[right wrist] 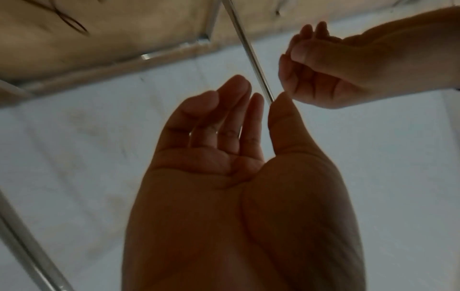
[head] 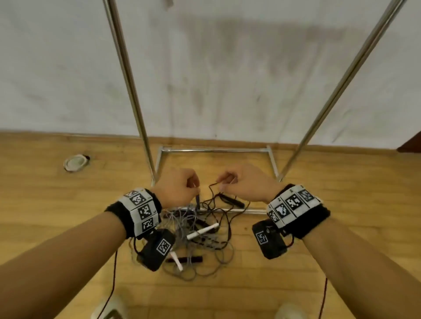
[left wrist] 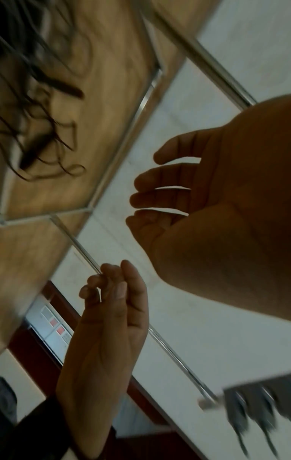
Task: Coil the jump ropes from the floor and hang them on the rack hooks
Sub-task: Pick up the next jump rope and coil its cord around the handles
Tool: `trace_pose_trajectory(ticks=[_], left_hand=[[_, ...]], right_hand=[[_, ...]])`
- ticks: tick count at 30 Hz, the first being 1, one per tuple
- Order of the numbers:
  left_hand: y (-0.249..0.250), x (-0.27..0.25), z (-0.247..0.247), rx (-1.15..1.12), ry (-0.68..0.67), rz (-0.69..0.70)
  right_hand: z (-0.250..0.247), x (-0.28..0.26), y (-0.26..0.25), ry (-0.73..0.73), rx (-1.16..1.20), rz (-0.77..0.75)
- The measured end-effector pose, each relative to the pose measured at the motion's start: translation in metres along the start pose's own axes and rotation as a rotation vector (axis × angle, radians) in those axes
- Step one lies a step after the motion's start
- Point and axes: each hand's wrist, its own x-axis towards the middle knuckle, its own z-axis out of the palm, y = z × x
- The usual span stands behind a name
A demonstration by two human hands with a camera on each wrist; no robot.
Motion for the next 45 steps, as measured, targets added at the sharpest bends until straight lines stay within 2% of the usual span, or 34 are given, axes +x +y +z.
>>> trace_pose_trajectory(ticks=[4, 7, 13, 18, 23, 28, 35, 38, 41, 43, 45], left_hand=[[-0.051, 0.013, 0.079, -0.001, -0.184, -0.098], [-0.089, 0.022, 0.132, 0.006, -0.257, -0.149], [-0.142, 0.053, 0.218, -0.002, -0.292, -0.231], [-0.164, 0.089, 0.255, 0.001, -0.338, -0.229], [-0.174, 0.112, 0.267, 0.022, -0.402, -0.223], [-0.173, 0.115, 0.262, 0.043, -0.515, -0.197], [-0.139, 0.102, 0.211, 0.166, -0.591, -0.069], [-0.12, 0.097, 0.187, 0.116, -0.504, -0.032], [-0.104, 0.092, 0.163, -0.044, -0.279, -0.092], [-0.091, 0.086, 0.148, -0.191, -0.121, -0.137], [-0.074, 0.079, 0.134, -0.33, 0.0, -0.121]], right_hand=[[0.073, 0.016, 0.069, -0.133, 0.012, 0.084], [0.128, 0.033, 0.116, -0.173, -0.011, 0.151], [0.217, 0.081, 0.183, -0.187, -0.046, 0.266], [0.257, 0.124, 0.216, -0.186, -0.254, 0.208], [0.269, 0.145, 0.235, -0.235, -0.391, 0.124], [0.258, 0.144, 0.243, -0.319, -0.356, 0.042], [0.223, 0.104, 0.228, -0.103, -0.235, -0.236], [0.202, 0.096, 0.21, 0.091, -0.194, -0.324], [0.167, 0.092, 0.187, 0.319, -0.062, -0.247], [0.143, 0.087, 0.167, 0.361, 0.051, -0.159], [0.126, 0.08, 0.147, 0.285, 0.109, -0.067]])
